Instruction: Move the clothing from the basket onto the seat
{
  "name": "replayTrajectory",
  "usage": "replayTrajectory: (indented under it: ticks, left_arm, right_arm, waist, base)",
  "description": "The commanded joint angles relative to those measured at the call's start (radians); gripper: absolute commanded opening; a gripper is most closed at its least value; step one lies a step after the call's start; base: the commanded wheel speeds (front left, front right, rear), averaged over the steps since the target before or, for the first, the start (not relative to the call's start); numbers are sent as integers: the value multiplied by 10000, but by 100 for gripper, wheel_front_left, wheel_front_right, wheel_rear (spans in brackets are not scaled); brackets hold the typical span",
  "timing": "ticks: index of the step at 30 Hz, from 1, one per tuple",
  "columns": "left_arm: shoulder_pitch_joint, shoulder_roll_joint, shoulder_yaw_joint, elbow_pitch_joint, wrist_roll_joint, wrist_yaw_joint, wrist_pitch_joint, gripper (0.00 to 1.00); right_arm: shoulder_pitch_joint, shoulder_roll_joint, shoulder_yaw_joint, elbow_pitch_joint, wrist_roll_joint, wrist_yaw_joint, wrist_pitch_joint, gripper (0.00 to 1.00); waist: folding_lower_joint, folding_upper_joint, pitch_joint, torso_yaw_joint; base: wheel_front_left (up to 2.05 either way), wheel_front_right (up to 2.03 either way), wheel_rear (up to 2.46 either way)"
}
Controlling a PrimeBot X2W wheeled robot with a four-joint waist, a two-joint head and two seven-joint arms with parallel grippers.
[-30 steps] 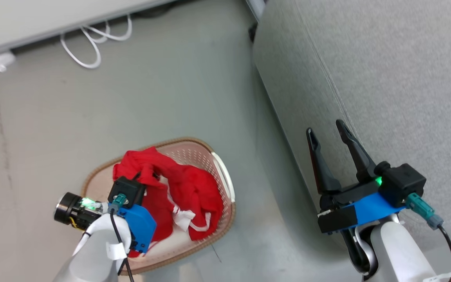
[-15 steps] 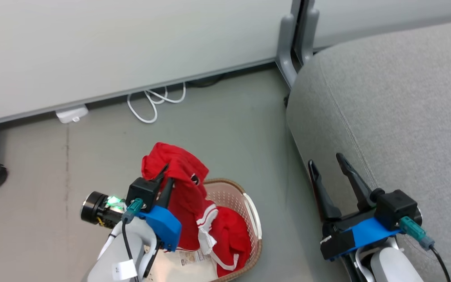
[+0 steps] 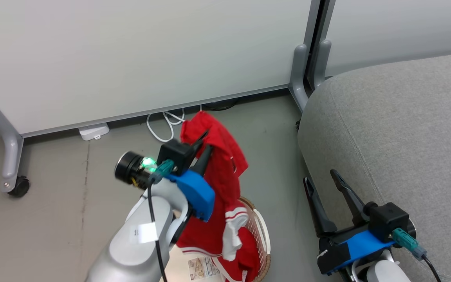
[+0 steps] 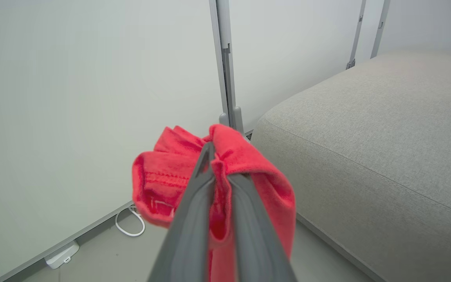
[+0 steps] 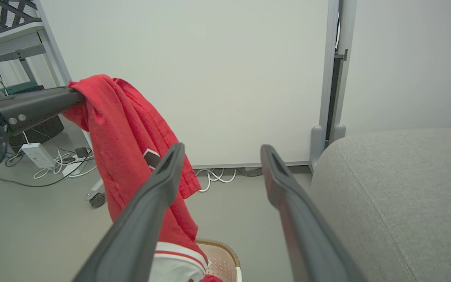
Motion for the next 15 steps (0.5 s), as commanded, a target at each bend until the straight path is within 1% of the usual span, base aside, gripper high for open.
replayTrajectory:
  ticks: [1,6,12,15]
  left_arm:
    - [-268,-17,-100,-104,-99,-34,60,0]
    - [-821,-82,-699,-365,-547,-73,432,0]
    - [-1501,-78,-1814,-686,-1436,-96,978,0]
    - [-1838,-84,-2230,-771,-1877,56,1167,0]
  right_arm:
    - [84,-29,14,34,63,1,-7,100]
    - [157,-28,114,137,45,3,-7,100]
    - [165,-28,364,308,103,1,-7,100]
    - [168,-28,472,372,113,3,-7,100]
  waist:
    - [1,0,-15,-5]
    - [1,0,-153,-6]
    - [1,0,-377,-105]
    - [1,0,-456,-169]
  base:
    - [0,0,0]
    - [0,0,0]
    - [0,0,0]
    - [0,0,0]
